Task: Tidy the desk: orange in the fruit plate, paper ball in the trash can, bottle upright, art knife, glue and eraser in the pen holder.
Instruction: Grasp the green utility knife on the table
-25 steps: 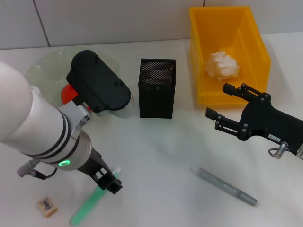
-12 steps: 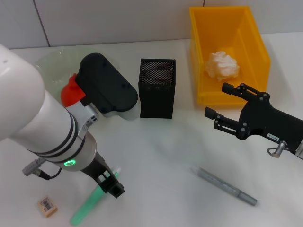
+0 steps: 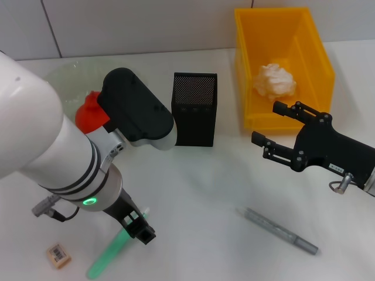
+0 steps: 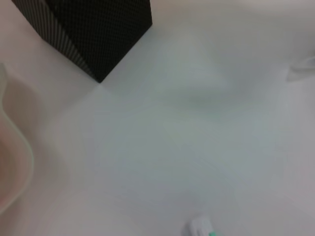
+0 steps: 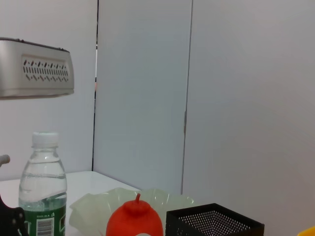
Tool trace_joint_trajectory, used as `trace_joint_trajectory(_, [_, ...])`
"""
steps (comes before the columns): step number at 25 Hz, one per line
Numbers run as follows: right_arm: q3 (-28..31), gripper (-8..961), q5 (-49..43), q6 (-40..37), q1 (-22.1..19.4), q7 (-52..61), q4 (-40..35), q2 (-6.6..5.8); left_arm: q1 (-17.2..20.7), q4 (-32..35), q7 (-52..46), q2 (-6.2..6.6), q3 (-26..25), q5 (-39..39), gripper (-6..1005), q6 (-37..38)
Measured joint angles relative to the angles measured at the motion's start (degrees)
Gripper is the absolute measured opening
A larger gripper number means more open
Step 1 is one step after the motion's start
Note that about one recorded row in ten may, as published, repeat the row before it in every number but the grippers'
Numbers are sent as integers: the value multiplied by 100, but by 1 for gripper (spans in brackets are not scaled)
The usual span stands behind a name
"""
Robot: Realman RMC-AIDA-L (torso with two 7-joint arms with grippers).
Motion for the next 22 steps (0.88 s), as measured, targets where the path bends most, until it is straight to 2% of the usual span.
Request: trace_joint_trajectory(22, [-5, 766, -12, 0, 22, 0, 128, 0, -110, -474, 2, 0, 41, 34, 760, -339])
